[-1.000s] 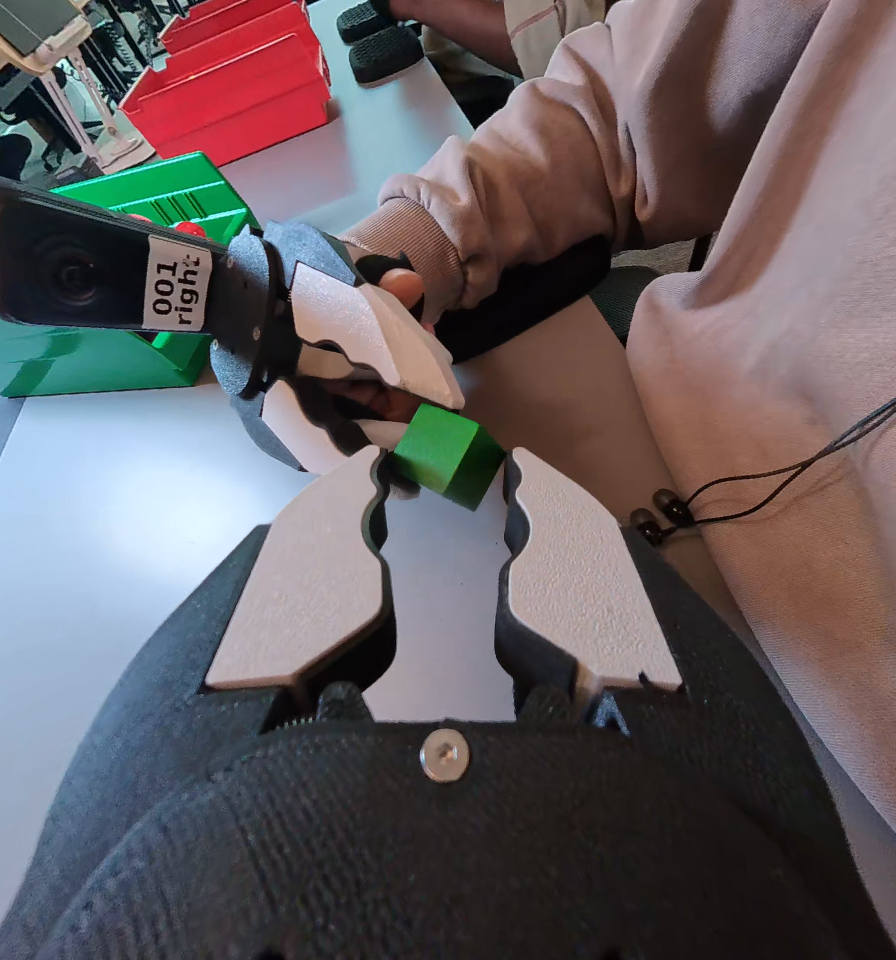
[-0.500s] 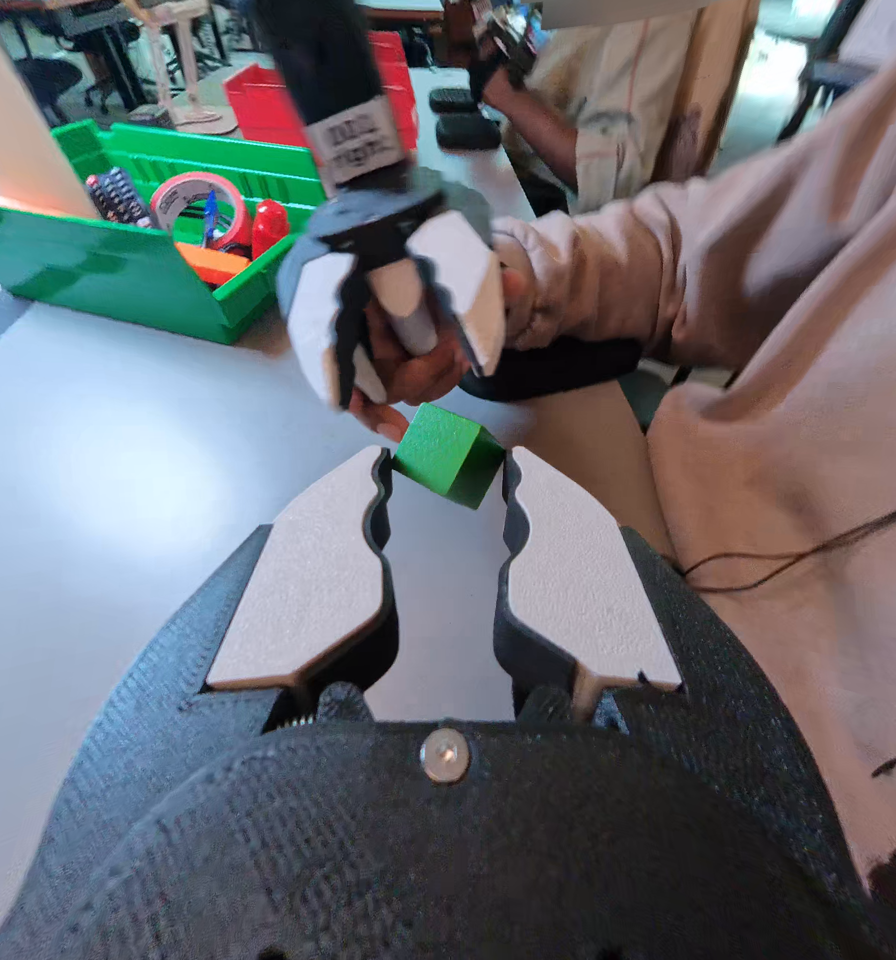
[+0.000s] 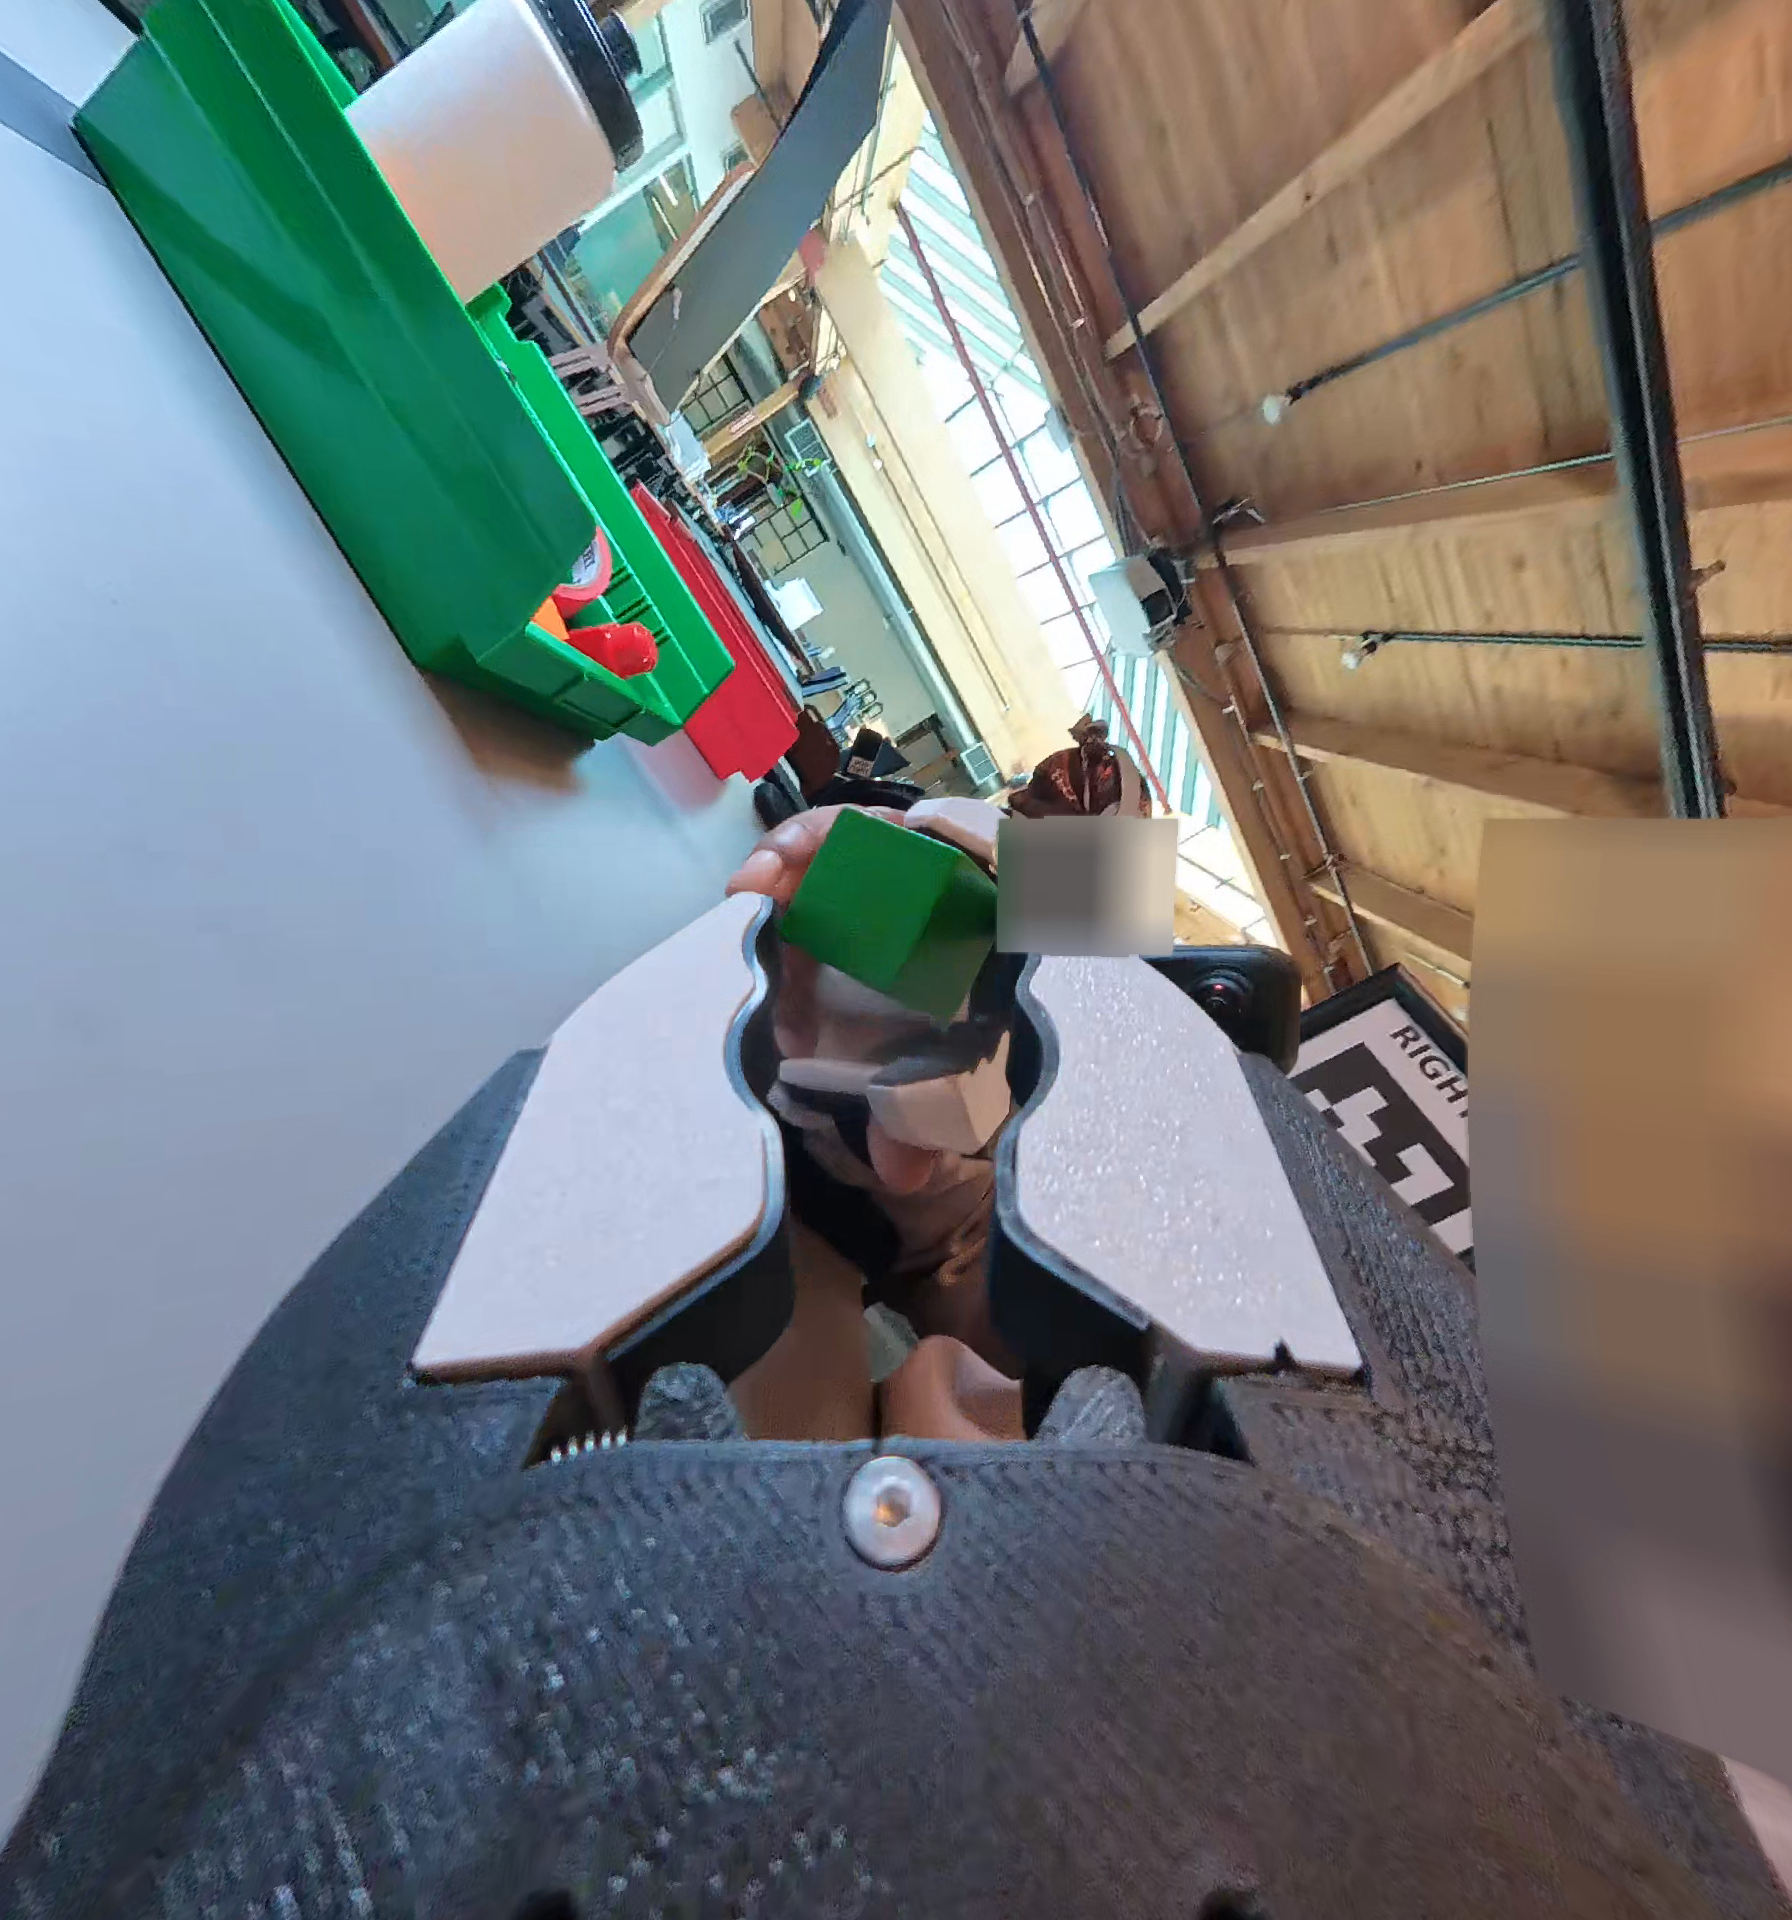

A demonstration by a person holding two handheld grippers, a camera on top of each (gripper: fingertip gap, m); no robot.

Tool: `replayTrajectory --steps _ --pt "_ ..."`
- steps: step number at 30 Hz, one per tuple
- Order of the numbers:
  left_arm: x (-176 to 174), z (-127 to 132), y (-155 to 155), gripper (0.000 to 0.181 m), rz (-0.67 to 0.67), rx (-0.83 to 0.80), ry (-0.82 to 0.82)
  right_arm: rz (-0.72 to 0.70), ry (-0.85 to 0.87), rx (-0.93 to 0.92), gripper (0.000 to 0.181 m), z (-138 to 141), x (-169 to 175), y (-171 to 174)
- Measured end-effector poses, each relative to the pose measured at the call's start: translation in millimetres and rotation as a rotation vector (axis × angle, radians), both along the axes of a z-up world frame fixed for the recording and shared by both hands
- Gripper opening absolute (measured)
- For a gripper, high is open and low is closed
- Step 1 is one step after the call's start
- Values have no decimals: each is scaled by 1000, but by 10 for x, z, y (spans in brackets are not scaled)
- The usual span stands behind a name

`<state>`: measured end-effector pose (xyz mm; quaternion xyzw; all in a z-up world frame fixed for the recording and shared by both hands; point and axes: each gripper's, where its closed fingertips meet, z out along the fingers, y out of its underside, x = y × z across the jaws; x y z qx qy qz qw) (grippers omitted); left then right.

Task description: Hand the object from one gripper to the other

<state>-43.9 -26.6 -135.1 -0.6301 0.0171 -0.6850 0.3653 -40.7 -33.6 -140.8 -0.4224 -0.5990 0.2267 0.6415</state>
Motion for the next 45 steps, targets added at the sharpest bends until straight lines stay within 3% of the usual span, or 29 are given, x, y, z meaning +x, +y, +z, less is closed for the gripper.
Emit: replayTrajectory --steps 7,12,20,22,24,29,33,40,45 --pt "161 -41 -113 40 -58 55 59 84 32 -217 53 -33 -88 -55" --pt "230 -75 -158 40 -84 80 95 134 31 -264 44 -39 -59 -93" --pt "219 -64 -174 35 -67 191 181 173 54 -325 42 6 -22 -108" --pt "164 17 -163 36 -35 284 205 161 53 -334 42 16 -4 -78" --pt "99 77 -154 48 4 423 305 142 57 -361 41 8 14 -31" --pt "-24 -35 -122 56 122 878 821 93 30 -445 41 -71 22 76" --pt "-23 -275 -30 56 171 988 1109 76 10 -504 41 -136 11 106" --pt "-8 -253 -12 51 299 1161 1222 149 16 -668 41 -151 -29 -4" --pt "113 -134 -209 50 267 1285 1128 437 22 -963 41 -43 6 -283"
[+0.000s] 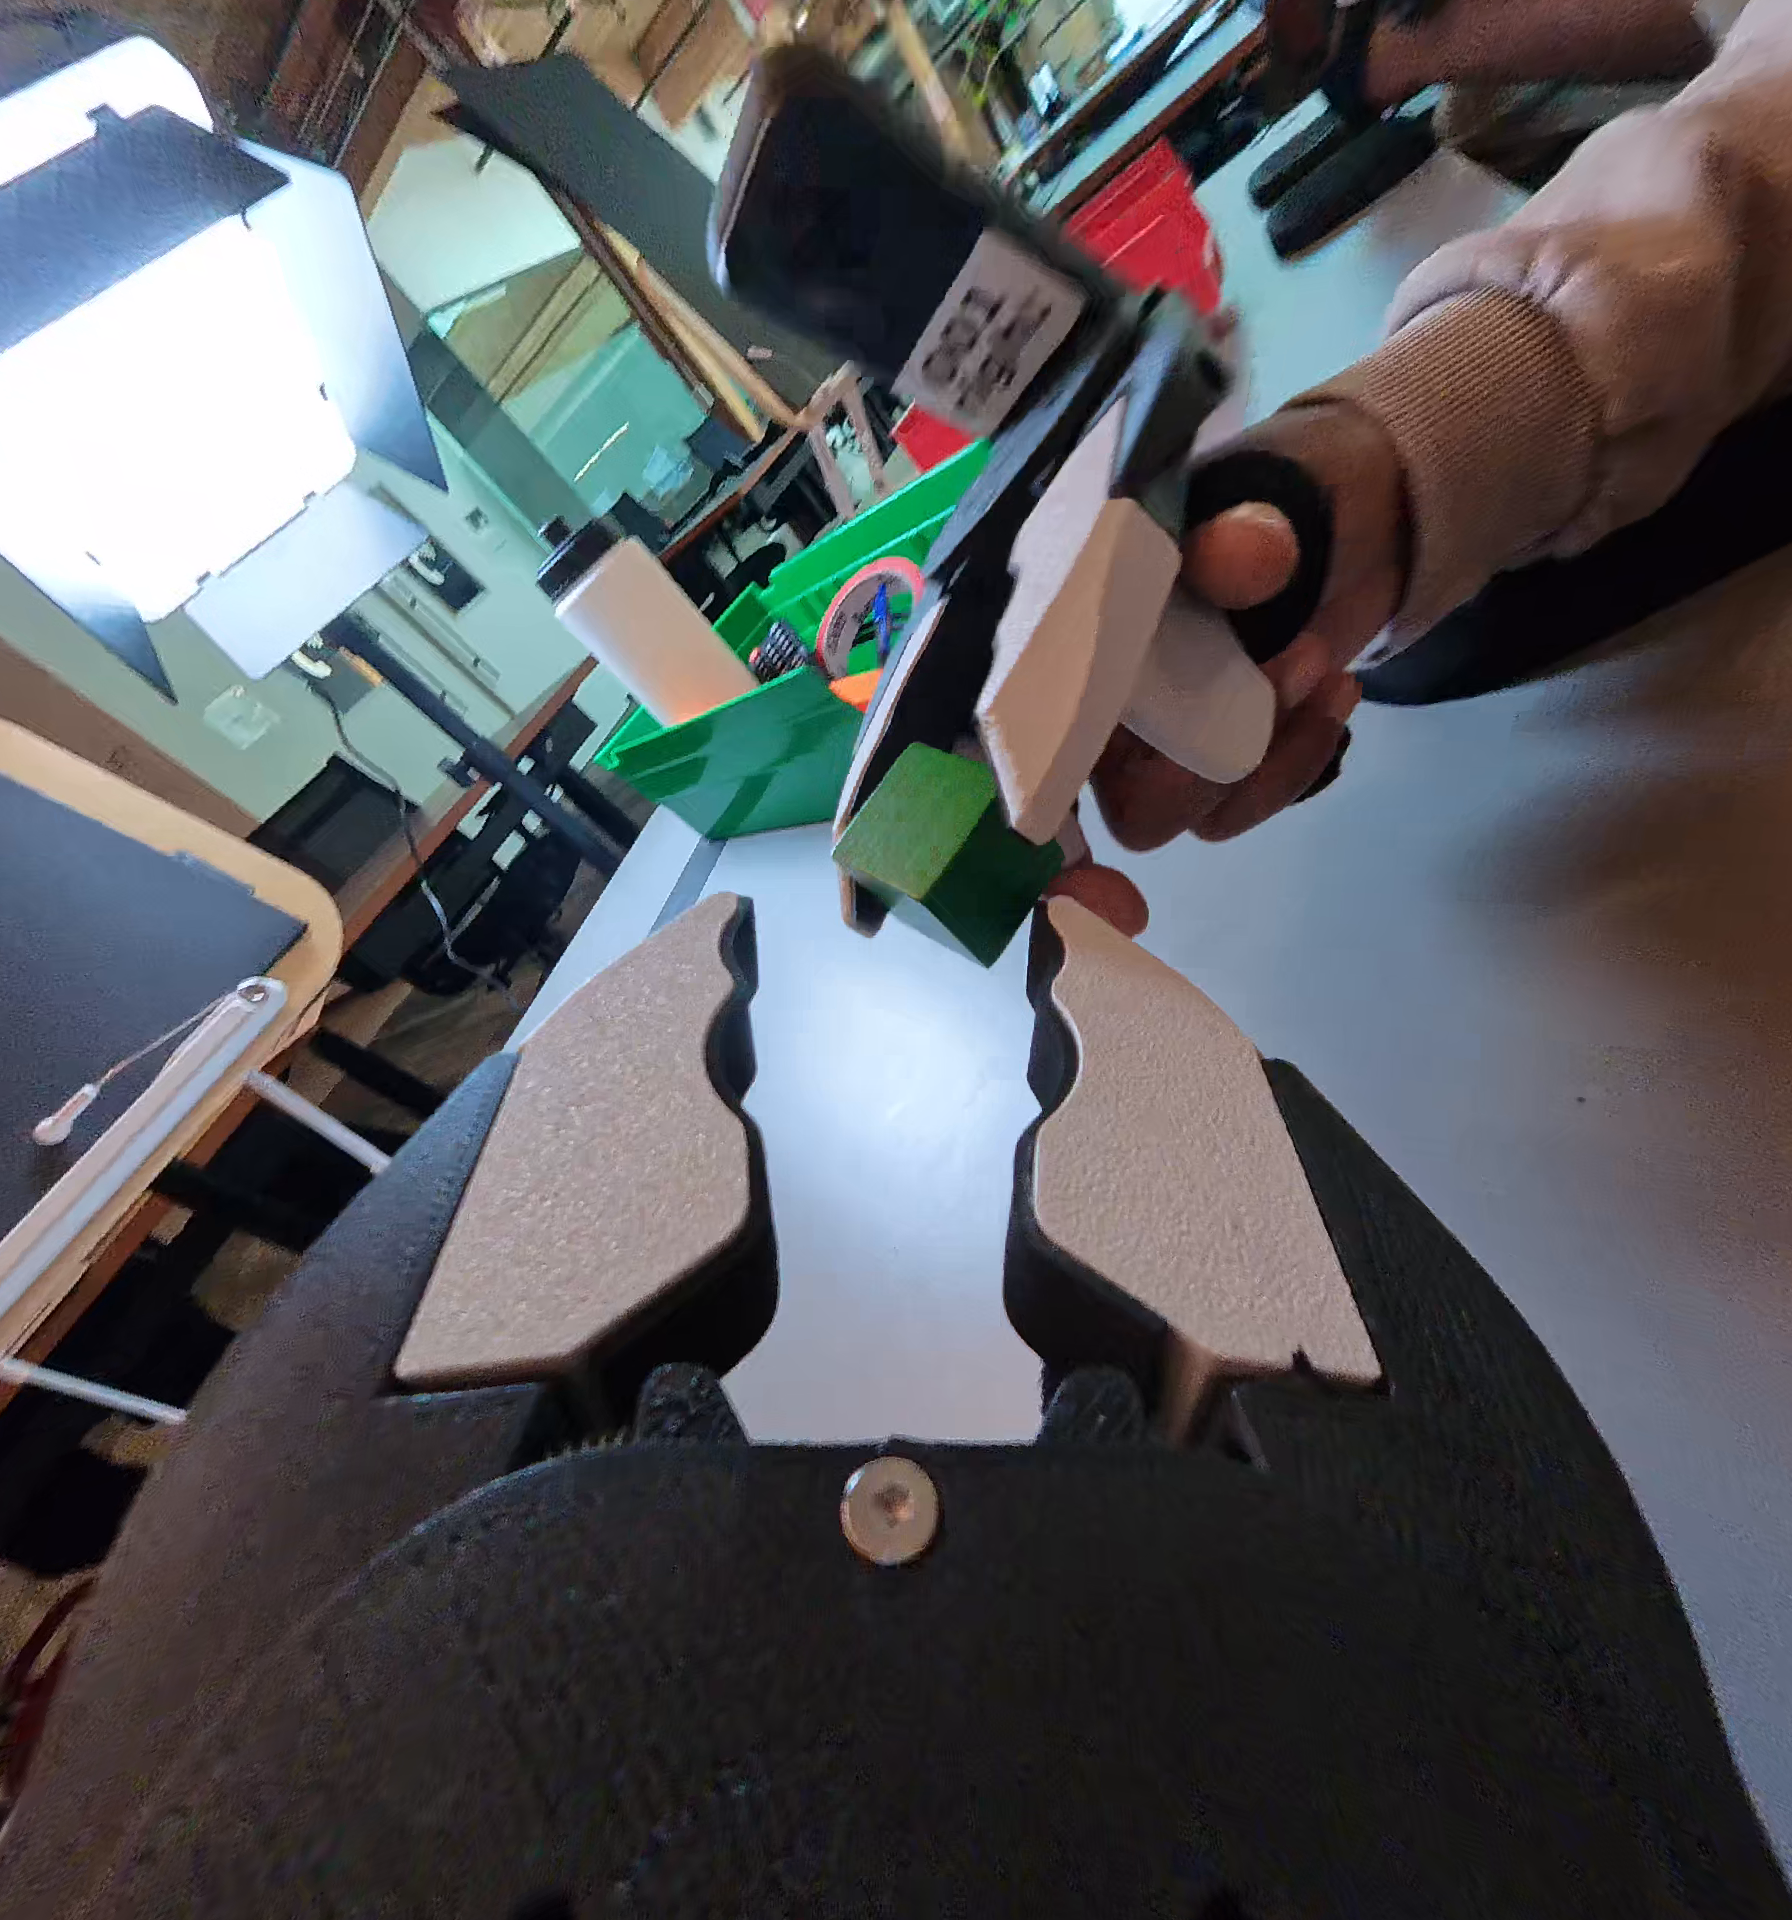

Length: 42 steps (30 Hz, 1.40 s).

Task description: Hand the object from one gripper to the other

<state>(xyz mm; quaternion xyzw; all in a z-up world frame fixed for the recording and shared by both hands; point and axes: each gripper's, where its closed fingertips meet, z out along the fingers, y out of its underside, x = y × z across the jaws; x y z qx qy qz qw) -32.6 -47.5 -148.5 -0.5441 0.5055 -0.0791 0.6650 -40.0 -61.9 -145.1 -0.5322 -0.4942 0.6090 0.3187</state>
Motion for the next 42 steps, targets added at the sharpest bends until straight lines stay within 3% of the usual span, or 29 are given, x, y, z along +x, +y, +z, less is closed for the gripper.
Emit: replayTrajectory --steps 4,9,12,36,39,42 --pt "158 32 -201 50 -114 -39 -16 265 13 -227 40 34 136 -194" --pt "271 -18 -349 45 -179 -32 43 409 -14 -397 39 31 201 -279" --pt "298 -40 -390 40 -192 -29 67 447 -68 -407 39 -49 210 -338" --pt "282 -55 -317 37 -143 -134 53 413 -22 -366 39 24 248 -289" --pt "237 -16 -278 37 -131 -171 17 322 44 -279 50 88 237 -181" --pt "161 34 -199 37 -118 -278 -74 161 97 -9 56 132 249 -41"
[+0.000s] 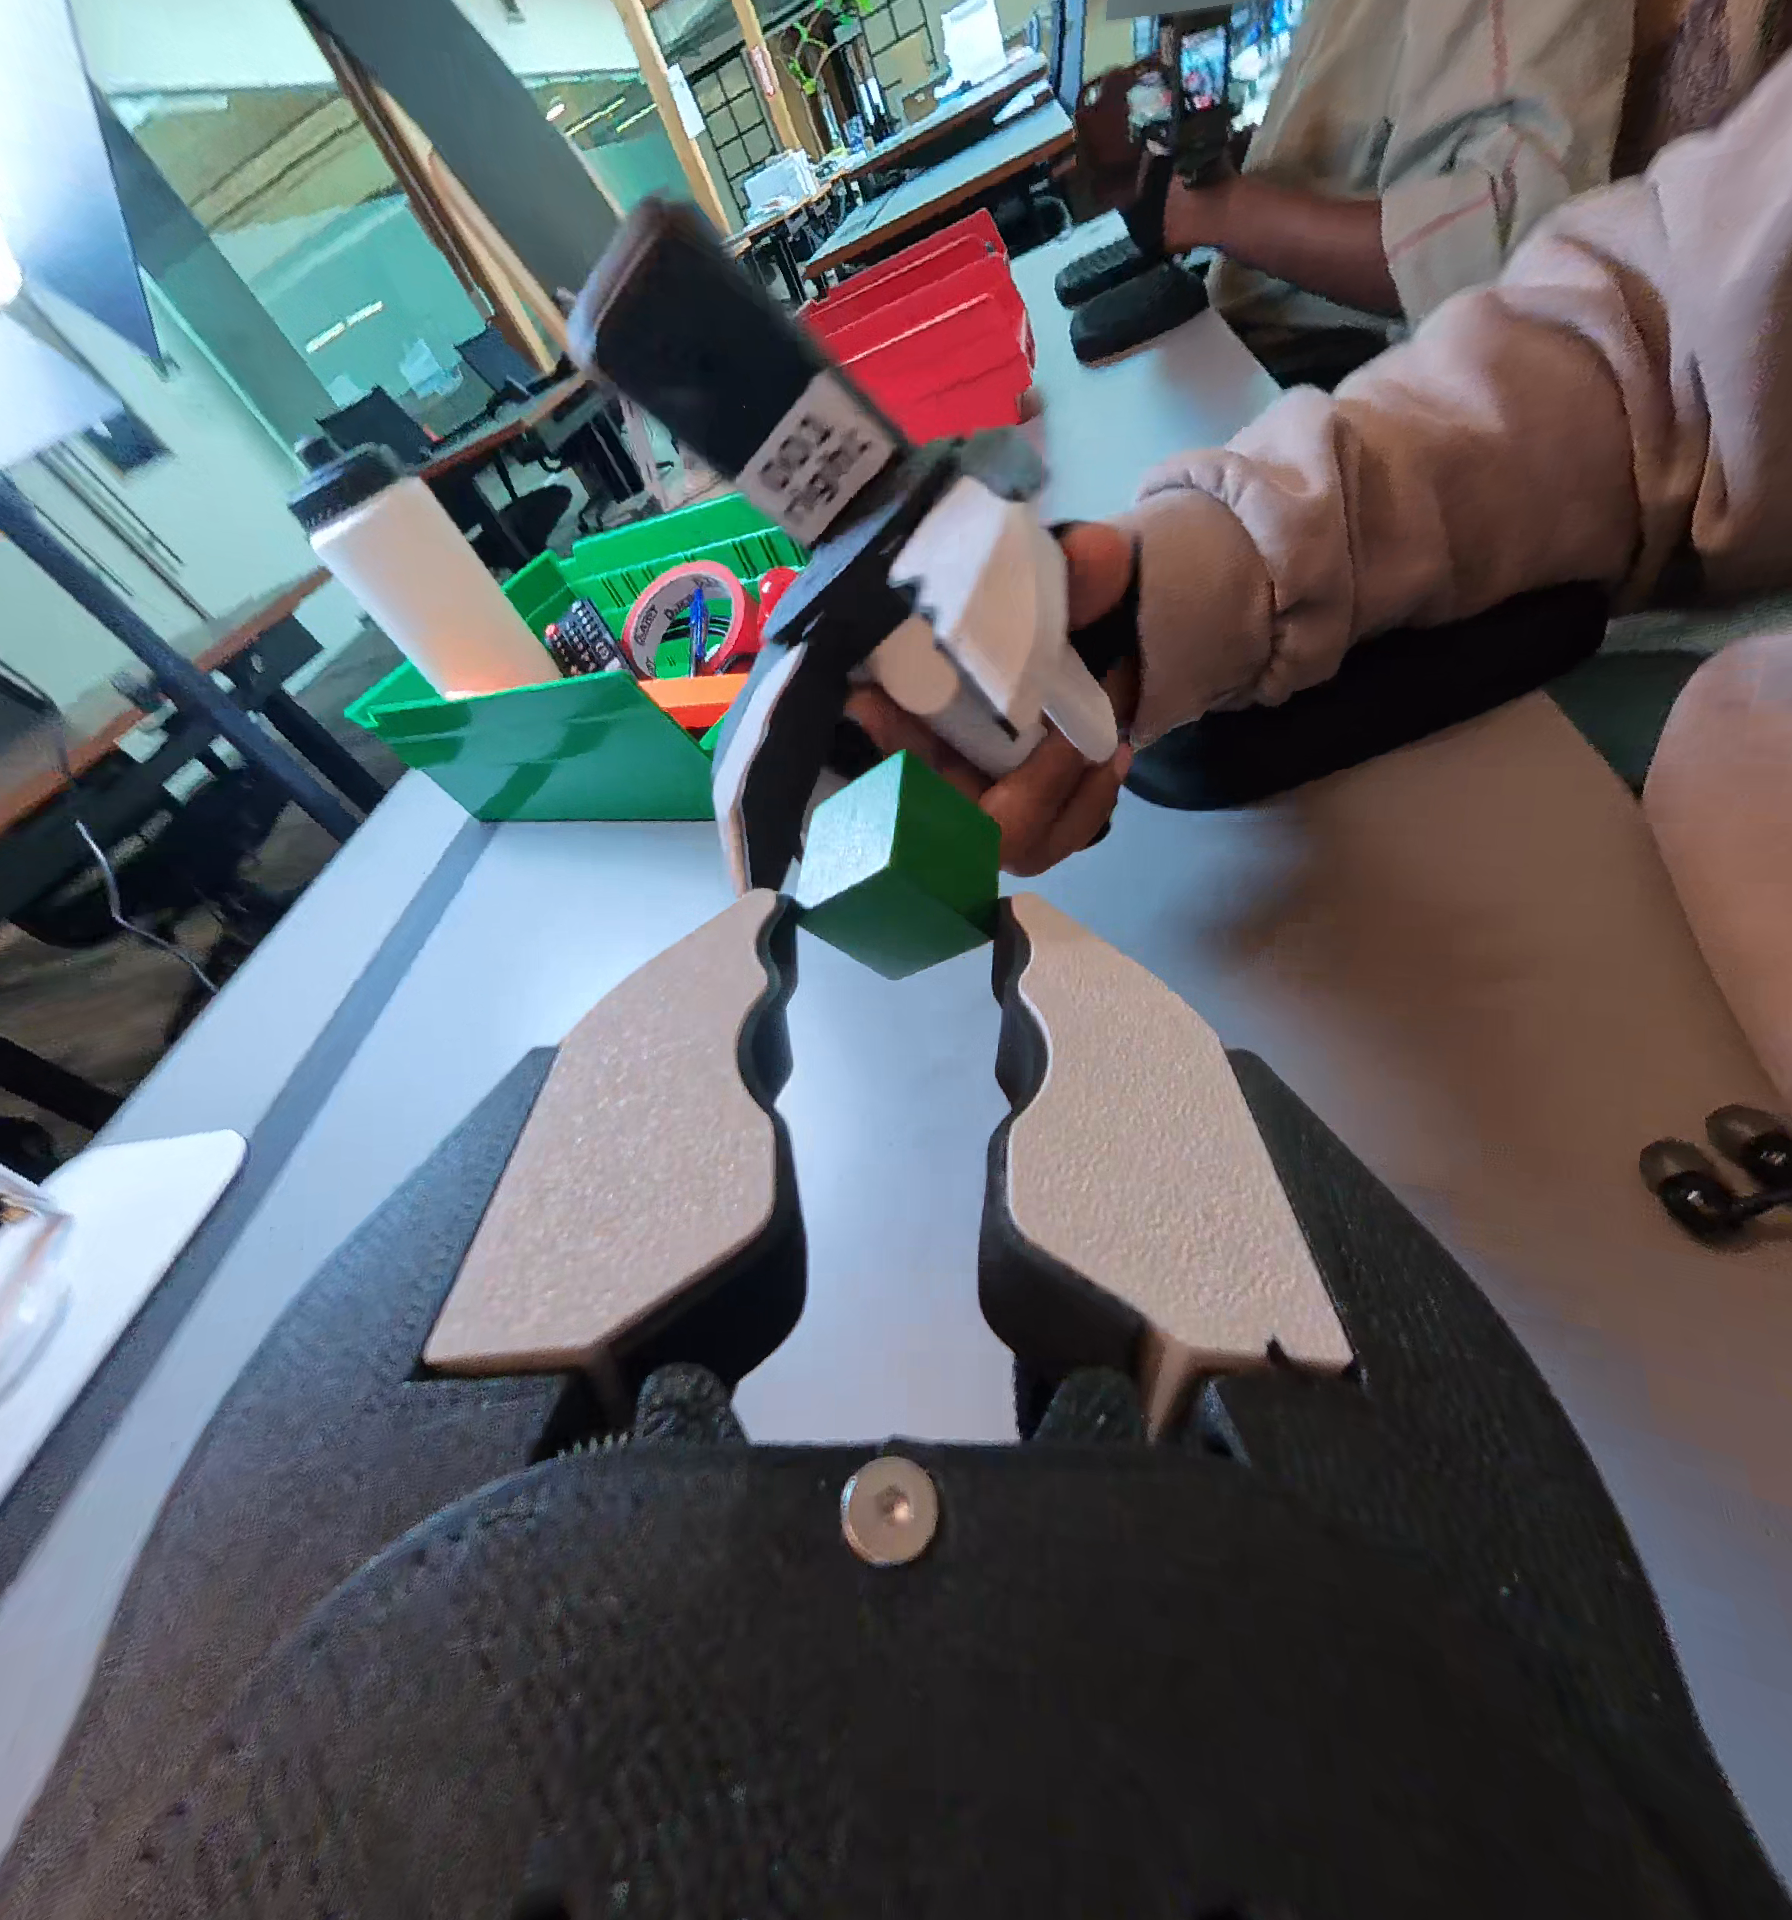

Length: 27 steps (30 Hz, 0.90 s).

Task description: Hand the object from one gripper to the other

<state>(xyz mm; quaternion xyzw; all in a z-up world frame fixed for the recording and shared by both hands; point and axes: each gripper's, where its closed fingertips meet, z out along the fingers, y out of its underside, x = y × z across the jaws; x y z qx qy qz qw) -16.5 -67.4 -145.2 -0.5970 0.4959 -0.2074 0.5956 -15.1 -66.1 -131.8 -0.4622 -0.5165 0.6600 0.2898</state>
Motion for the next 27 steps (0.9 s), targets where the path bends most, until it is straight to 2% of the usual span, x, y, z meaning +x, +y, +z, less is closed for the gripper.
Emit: replayTrajectory --steps 5,8,11,14,17,19,27 --pt "-149 63 172 37 49 -199 -172 -273 19 466 55 -41 -5 163" --pt "-187 73 225 37 34 -392 -310 -405 47 678 53 9 -11 237" --pt "-216 177 246 36 -27 -607 -541 -514 50 880 51 -4 -10 318" --pt "-247 297 256 36 -115 -817 -796 -578 82 978 51 27 -29 320" --pt "-255 307 277 36 -171 -950 -955 -636 96 1039 51 64 -70 313" --pt "-224 277 279 35 -189 -990 -1002 -659 98 1030 51 83 -110 298" --pt "-67 268 182 36 -221 -901 -1019 -649 62 739 49 53 -241 295"
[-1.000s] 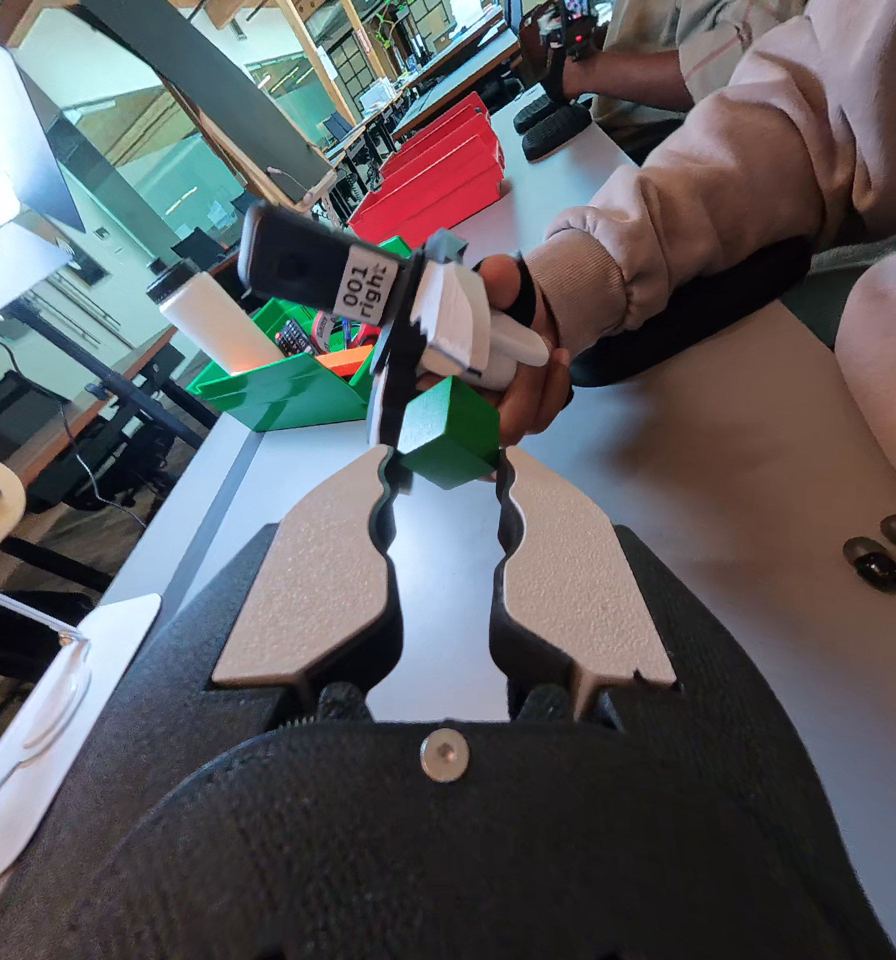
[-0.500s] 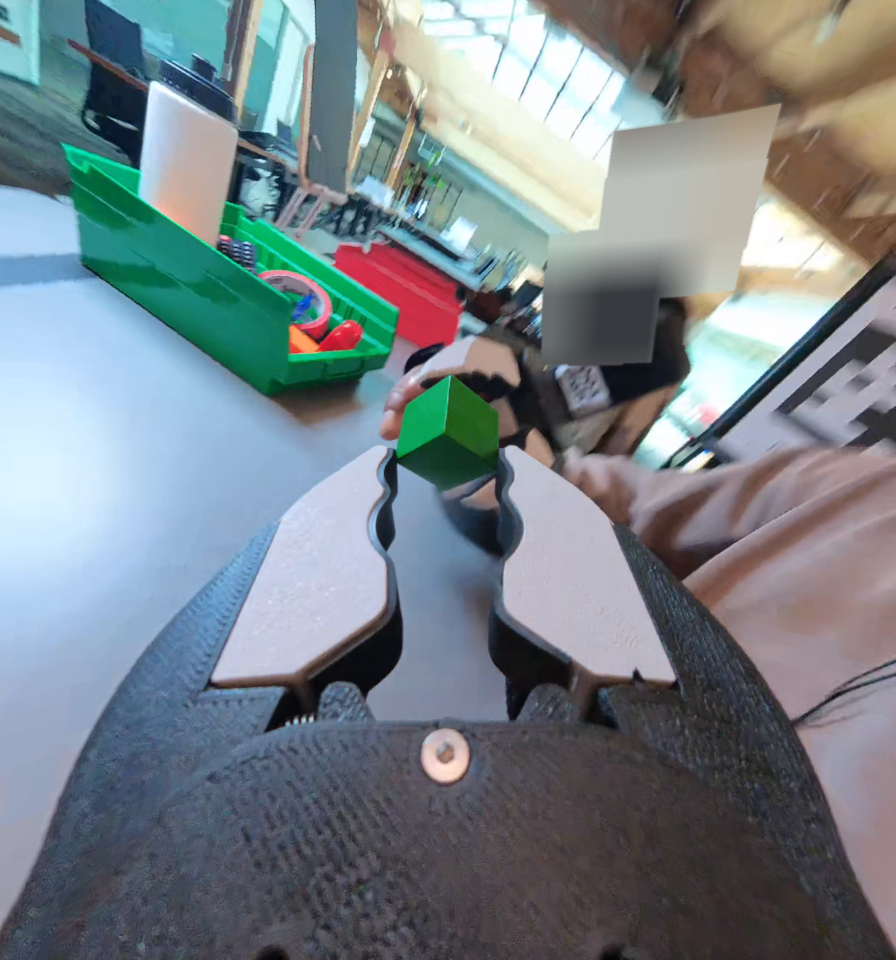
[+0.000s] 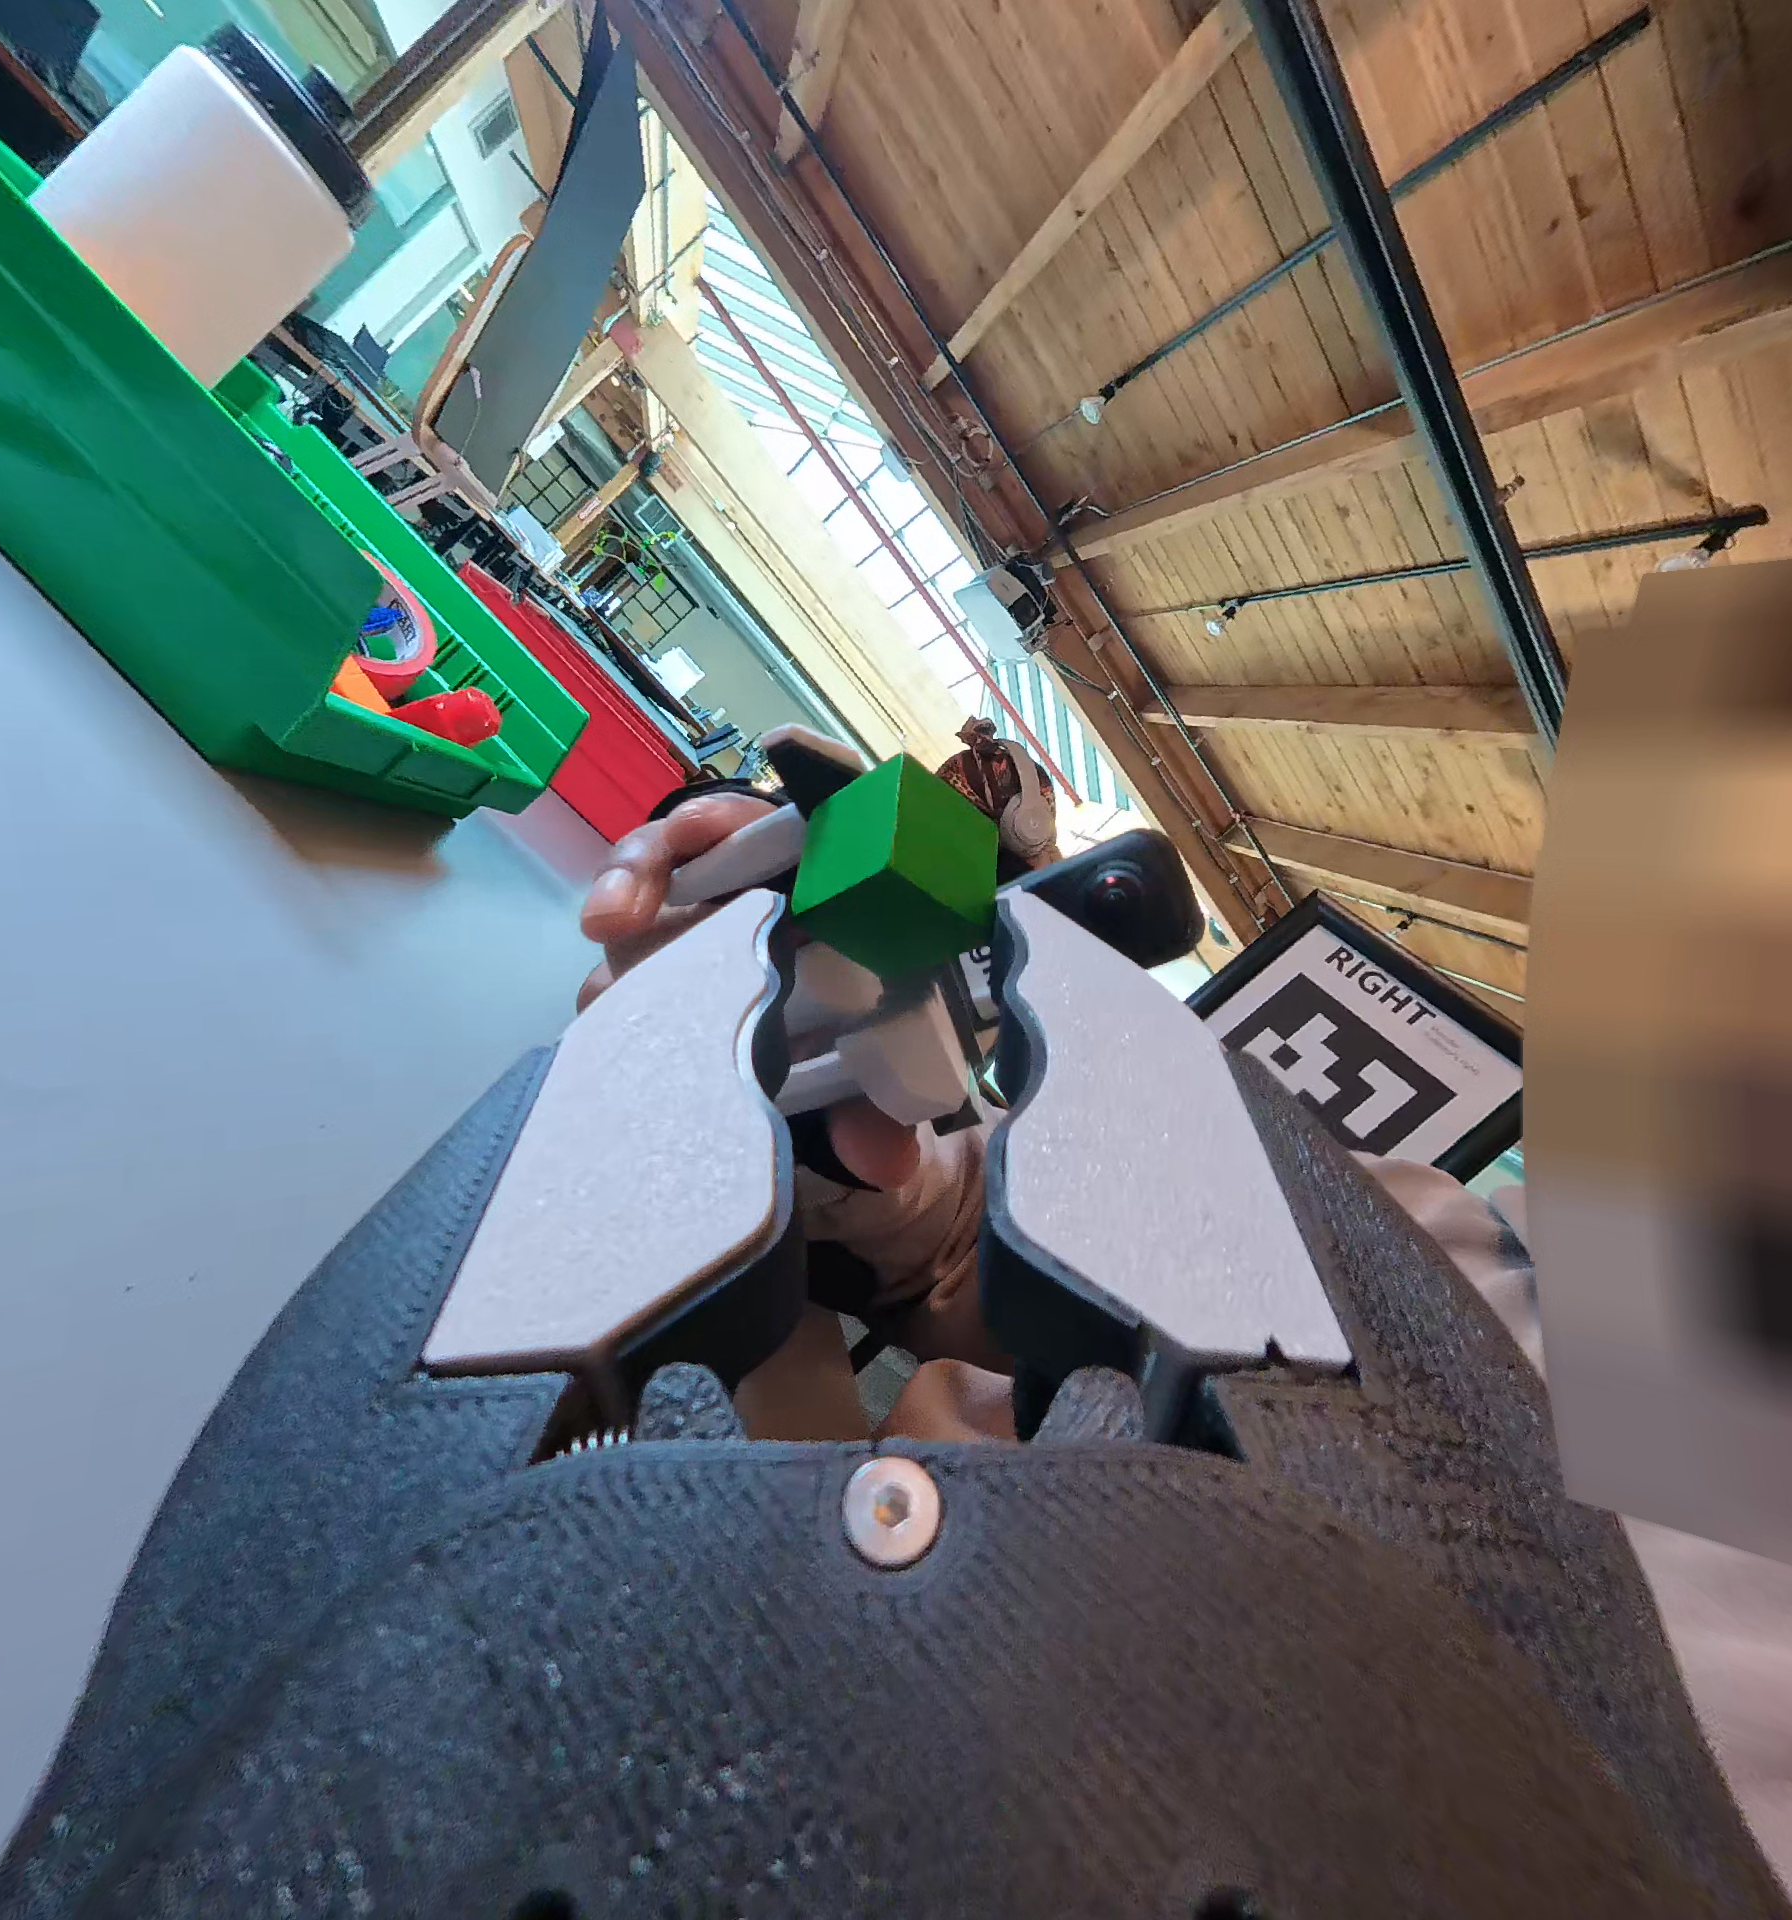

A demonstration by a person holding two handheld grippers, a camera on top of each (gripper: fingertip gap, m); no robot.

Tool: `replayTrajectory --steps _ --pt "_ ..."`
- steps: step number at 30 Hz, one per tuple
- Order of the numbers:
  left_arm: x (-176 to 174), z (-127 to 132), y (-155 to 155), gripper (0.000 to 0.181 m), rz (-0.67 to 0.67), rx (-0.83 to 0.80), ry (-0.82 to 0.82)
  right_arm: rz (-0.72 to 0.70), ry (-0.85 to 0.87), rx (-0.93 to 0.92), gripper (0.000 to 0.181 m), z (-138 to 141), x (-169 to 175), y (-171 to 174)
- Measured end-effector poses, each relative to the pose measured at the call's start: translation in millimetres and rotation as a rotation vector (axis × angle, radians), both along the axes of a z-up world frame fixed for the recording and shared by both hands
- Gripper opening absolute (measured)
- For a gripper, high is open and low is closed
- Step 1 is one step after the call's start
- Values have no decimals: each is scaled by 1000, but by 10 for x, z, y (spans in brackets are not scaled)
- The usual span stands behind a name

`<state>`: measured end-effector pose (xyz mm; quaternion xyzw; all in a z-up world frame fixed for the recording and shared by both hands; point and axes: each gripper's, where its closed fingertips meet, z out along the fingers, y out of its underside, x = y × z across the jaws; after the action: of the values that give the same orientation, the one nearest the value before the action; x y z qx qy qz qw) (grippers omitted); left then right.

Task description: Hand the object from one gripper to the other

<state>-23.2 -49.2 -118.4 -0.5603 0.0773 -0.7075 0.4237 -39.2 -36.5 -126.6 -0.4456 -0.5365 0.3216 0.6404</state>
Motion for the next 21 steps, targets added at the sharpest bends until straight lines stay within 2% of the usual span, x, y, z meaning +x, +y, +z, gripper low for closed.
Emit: replayTrajectory --steps 3,11,14,17,21 --pt "23 12 -27 36 4 32 11 53 8 -44 37 -2 8 -45" --pt "50 -5 -53 36 -17 48 46 91 0 -38 36 -12 30 -66" --pt "17 42 -76 41 11 167 130 142 27 -130 36 30 62 -70" --pt "-53 74 -88 59 105 419 373 219 38 -292 36 64 136 -37" --pt "-95 -49 -64 61 292 813 833 316 -60 -606 36 -88 165 -5"
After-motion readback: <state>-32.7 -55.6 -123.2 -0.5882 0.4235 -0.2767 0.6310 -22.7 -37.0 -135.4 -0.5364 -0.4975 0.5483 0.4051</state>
